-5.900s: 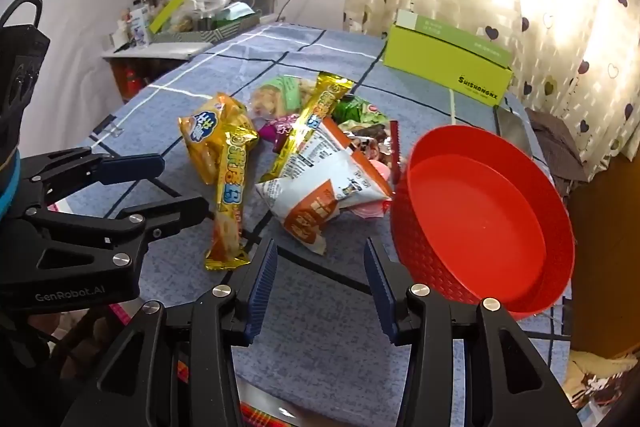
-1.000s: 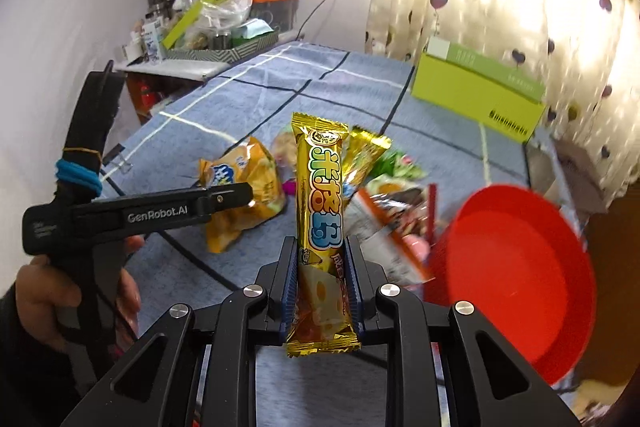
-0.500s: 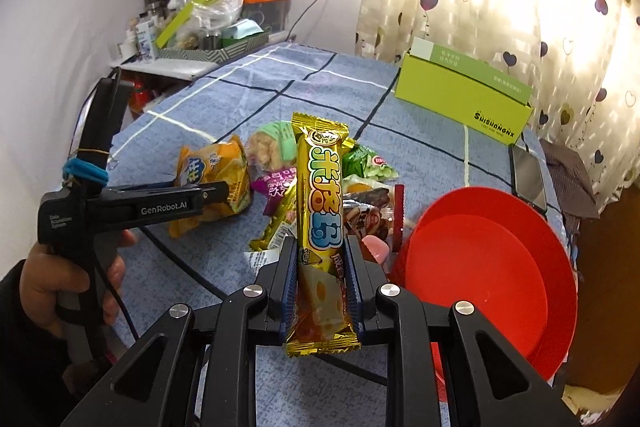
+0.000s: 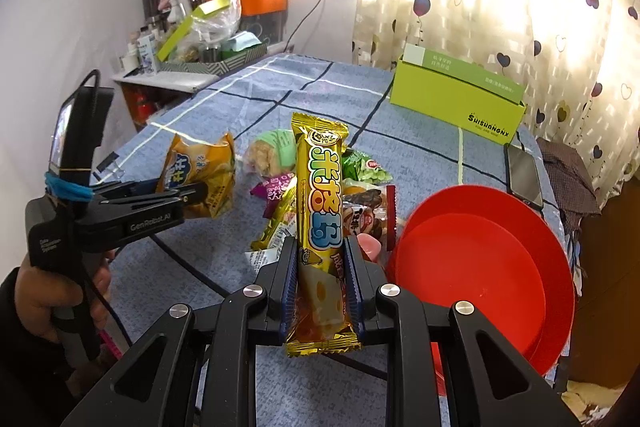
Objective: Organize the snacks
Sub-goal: 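Carry both snacks over the red basket and release them inside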
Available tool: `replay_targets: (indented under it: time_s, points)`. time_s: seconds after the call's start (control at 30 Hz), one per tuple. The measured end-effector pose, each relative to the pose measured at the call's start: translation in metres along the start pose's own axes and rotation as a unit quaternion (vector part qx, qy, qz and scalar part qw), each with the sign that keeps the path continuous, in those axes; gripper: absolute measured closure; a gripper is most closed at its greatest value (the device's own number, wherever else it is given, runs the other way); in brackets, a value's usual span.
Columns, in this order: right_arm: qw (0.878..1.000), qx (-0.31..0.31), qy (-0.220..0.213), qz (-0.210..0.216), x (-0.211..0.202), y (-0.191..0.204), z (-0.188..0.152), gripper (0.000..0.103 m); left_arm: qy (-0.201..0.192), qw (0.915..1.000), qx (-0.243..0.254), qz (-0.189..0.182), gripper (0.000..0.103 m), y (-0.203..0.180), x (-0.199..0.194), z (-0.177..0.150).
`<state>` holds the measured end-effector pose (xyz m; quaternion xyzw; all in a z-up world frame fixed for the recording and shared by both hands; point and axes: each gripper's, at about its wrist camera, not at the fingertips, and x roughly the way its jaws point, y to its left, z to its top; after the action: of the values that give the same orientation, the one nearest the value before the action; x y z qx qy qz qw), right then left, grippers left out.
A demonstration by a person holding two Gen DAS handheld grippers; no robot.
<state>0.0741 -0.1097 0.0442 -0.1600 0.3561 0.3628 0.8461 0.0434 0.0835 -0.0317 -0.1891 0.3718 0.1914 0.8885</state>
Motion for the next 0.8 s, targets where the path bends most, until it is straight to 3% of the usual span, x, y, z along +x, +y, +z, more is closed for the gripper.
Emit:
replay_targets:
  time_s: [0.33,0.8]
  points:
    - [1.000,0.016,-0.006,-0.002,-0.007,-0.010,-0.005,0.083,-0.034,0.9993,0.013,-0.004,0.055,-0.013,-0.034,0.003]
    - [0.995,0.090,-0.004,-0.032,-0.013,-0.065,-0.020,0.083,-0.031,0.9940,0.067,-0.081,0.055,-0.074,-0.045,0.009]
